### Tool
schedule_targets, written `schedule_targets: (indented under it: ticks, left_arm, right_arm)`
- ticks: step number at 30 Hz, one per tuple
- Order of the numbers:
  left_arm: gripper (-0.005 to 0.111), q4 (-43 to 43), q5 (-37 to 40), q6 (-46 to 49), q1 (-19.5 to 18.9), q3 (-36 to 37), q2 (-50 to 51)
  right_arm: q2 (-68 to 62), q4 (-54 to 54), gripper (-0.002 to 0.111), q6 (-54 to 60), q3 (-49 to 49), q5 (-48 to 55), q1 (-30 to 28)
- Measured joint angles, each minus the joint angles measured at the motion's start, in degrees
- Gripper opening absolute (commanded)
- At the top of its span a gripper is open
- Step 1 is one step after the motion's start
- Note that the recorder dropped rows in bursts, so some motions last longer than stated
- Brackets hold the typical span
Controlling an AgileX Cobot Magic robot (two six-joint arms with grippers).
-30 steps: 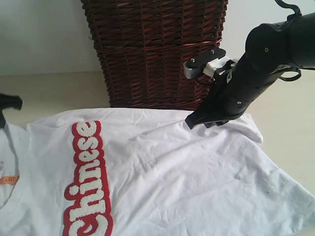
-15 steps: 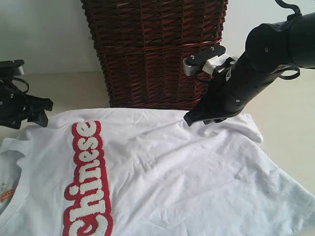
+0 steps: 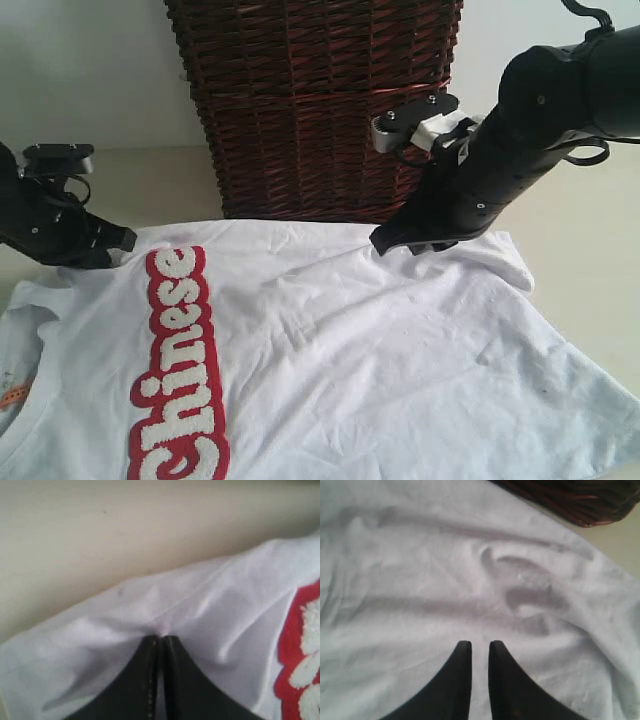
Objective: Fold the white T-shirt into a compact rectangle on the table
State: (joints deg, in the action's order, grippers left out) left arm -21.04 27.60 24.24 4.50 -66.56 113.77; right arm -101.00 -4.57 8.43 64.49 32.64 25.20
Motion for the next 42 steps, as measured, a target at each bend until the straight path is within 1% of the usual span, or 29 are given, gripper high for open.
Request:
schedule_targets:
  ticks: [5,8,12,15,16,17,19,21,22,23,24,26,28,30,34,38,40,42]
  left_arm:
    - [0.000,1.5,3.5,1.0,0.0,-0.8,-1.4]
    - [0.000,2.1,4.0,1.5,0.0,-1.1,-5.5]
    - [0.000,2.4,5.4,5.6,0.1,-1.5,-11.6]
    - [0.001,2.4,6.9,8.2,1.4,-0.7,-13.7]
    - [0.003,2.4,7.0,8.8,2.0,-0.1,-13.7]
    - [0.010,2.4,6.8,9.3,2.7,0.5,-13.7]
    - [0.029,2.4,6.2,9.8,3.6,1.3,-12.9]
    - [0.058,2.4,4.8,9.8,4.0,1.6,-11.7]
    - [0.071,2.4,3.7,9.7,4.0,1.7,-11.1]
    - [0.078,2.4,2.9,9.4,4.0,1.7,-10.6]
    - [0.081,2.4,1.6,8.8,4.0,1.7,-9.9]
    - [0.079,2.4,-0.8,7.3,4.0,1.7,-8.7]
    - [0.076,2.4,-1.7,6.5,4.0,0.8,-6.9]
    - [0.074,1.9,-1.8,6.2,4.0,-0.9,-4.7]
    - [0.074,0.5,-1.3,5.9,4.0,-4.1,-0.2]
    - [0.072,-0.1,-1.1,5.7,4.0,-5.5,3.3]
    - [0.067,-0.2,-1.1,5.7,4.0,-5.6,4.6]
    - [0.052,-0.2,-1.1,5.7,4.0,-5.6,5.5]
  right_arm:
    - [0.0,0.0,0.015,0.0,0.0,0.4,0.0]
    - [0.0,0.0,0.015,0.0,0.0,0.4,0.0]
    - [0.0,0.0,0.015,0.0,0.0,0.4,0.0]
    - [0.0,0.0,0.015,0.0,0.0,0.4,0.0]
    - [0.0,0.0,0.015,0.0,0.0,0.4,0.0]
    - [0.0,0.0,0.015,0.0,0.0,0.5,0.0]
    - [0.0,0.0,0.015,0.0,0.0,0.7,0.0]
    - [0.0,0.0,0.015,0.0,0.0,0.8,0.0]
    - [0.0,0.0,0.015,0.0,0.0,1.0,0.0]
    - [0.0,0.0,0.015,0.0,0.0,1.1,0.0]
    - [0.0,0.0,0.015,0.0,0.0,1.1,0.0]
    - [0.0,0.0,0.015,0.0,0.0,1.1,0.0]
    - [0.0,0.0,0.015,0.0,0.0,1.1,0.0]
    - [0.0,0.0,0.015,0.0,0.0,1.1,0.0]
    - [0.0,0.0,0.015,0.0,0.0,1.1,0.0]
    - [0.0,0.0,0.015,0.0,0.0,1.1,0.0]
    - [0.0,0.0,0.015,0.0,0.0,1.1,0.0]
    - [0.0,0.0,0.015,0.0,0.0,1.1,0.0]
